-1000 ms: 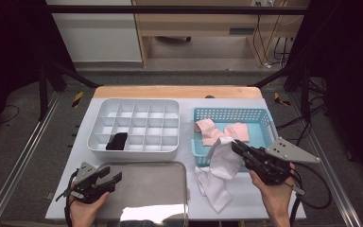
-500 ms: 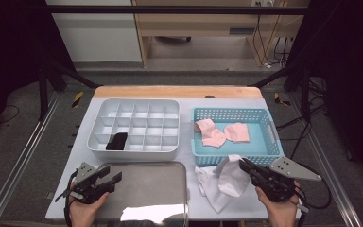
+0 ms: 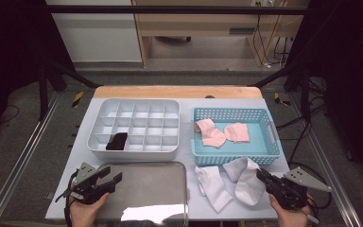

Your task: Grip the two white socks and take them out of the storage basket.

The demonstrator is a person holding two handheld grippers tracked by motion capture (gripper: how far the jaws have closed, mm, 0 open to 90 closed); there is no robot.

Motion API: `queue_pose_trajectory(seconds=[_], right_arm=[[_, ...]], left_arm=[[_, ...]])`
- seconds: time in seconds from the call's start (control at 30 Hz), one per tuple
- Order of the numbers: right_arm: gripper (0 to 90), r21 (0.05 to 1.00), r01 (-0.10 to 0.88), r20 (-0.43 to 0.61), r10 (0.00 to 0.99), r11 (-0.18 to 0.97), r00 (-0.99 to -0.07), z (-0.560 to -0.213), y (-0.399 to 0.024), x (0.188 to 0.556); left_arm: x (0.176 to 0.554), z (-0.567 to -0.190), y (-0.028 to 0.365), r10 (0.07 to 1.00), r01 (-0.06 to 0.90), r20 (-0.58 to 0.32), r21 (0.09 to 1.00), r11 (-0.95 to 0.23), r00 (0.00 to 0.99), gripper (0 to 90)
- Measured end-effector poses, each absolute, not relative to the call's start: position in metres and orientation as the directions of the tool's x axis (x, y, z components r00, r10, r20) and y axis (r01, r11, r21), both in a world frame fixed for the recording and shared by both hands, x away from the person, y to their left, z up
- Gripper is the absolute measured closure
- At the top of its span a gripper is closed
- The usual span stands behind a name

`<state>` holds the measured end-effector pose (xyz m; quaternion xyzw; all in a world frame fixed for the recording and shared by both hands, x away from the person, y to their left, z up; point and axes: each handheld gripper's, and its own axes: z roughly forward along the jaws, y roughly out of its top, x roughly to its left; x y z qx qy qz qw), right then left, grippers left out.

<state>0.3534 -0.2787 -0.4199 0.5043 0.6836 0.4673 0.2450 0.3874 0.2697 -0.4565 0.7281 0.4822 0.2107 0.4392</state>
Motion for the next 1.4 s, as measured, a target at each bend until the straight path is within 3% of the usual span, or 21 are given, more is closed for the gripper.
queue_pose_trajectory(seconds=[0.43,0.63,0.67,0.9,1.2,1.4], right_arm=[[82.1,0.813,0.576,0.065,0.969,0.087,-0.238,-0.454,-0.284,0.374],[71.5,0.830,0.553,0.051,0.974,0.081,-0.220,-0.456,-0.285,0.375],[65.9,0.847,0.525,0.044,0.972,0.087,-0.231,-0.452,-0.284,0.373],[49.5,0.889,0.453,0.076,0.953,0.068,-0.293,-0.438,-0.271,0.366],[45.3,0.924,0.376,0.126,0.869,0.073,-0.479,-0.427,-0.231,0.365],[43.4,0.913,0.398,0.135,0.853,0.092,-0.505,-0.434,-0.209,0.370]], left_arm=[[0.386,-0.456,0.267,0.884,0.511,-0.108,0.844,-0.160,0.455,42.6],[0.384,-0.454,0.265,0.884,0.502,-0.099,0.849,-0.164,0.457,42.5],[0.384,-0.454,0.264,0.885,0.500,-0.097,0.850,-0.164,0.456,42.4],[0.382,-0.452,0.260,0.884,0.482,-0.074,0.858,-0.180,0.461,43.3],[0.379,-0.450,0.254,0.882,0.481,-0.079,0.859,-0.176,0.465,46.5],[0.377,-0.449,0.252,0.878,0.478,-0.095,0.863,-0.162,0.470,49.3]])
